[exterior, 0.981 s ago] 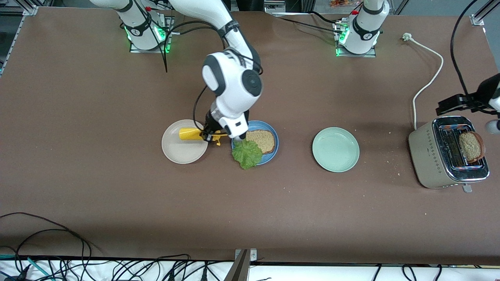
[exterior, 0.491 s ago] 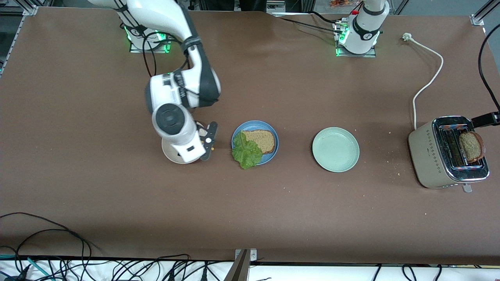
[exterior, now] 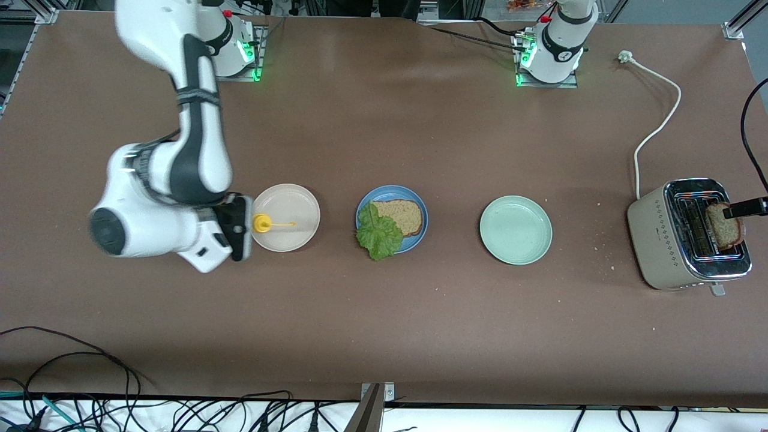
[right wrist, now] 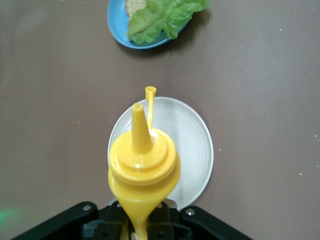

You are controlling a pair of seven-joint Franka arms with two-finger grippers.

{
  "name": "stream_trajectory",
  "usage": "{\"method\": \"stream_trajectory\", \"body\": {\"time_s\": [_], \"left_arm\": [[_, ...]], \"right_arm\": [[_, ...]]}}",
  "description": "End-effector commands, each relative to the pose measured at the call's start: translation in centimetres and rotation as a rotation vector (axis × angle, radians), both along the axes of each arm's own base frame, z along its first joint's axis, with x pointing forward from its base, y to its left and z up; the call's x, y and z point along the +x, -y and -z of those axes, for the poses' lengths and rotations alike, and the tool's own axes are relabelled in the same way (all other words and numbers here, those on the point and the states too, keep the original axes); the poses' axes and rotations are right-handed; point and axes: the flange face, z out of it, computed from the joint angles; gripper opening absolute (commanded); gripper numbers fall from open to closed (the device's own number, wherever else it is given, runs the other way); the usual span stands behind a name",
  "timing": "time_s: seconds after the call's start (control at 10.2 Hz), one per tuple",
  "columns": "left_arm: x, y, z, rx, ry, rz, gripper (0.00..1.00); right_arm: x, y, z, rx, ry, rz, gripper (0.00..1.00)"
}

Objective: Make sandwich in blue plate with both arms
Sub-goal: 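Carry the mustard back beside the white plate while the left gripper grasps toast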

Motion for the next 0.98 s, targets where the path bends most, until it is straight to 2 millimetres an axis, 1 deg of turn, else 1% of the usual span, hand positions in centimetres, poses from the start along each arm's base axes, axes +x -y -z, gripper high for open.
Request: {"method": "stream_trajectory", "body": {"time_s": [0.0, 0.1, 0.2, 0.39, 0.59, 0.69, 0.79, 0.88], "left_arm": [[0.8, -2.8, 2.4, 0.035, 0.014, 0.075, 1.0], [0.9, -3.1, 3.1, 0.031, 0.009, 0.08, 1.0], [0.8, -3.6, 3.5, 0.032, 0.012, 0.073, 1.0], [1.0, -3.9, 5.0, 0.02, -0.003, 0.07, 1.0], [1.1, -4.8, 6.8, 0.015, -0.001, 0.059, 0.99], [1.1, -4.8, 7.0, 0.016, -0.003, 0.06, 0.89], [1.2, -4.8, 6.9, 0.015, -0.003, 0.061, 0.68], [1.1, -4.8, 6.7, 0.016, -0.003, 0.059, 0.38]], "right_arm": [[-0.4, 7.1, 1.3, 0.266, -0.038, -0.097, 0.05], [-0.8, 9.9, 2.4, 0.343, -0.037, -0.123, 0.05], [-1.3, 12.3, 3.8, 0.397, -0.036, -0.144, 0.05], [-2.1, 14.3, 5.7, 0.459, -0.014, -0.216, 0.05], [-2.7, 16.2, 7.9, 0.506, 0.013, -0.284, 0.05], [-3.0, 17.2, 8.9, 0.521, 0.02, -0.3, 0.05], [-3.7, 18.0, 10.0, 0.537, 0.015, -0.302, 0.05], [-4.1, 18.5, 10.9, 0.551, 0.018, -0.317, 0.05]]}}
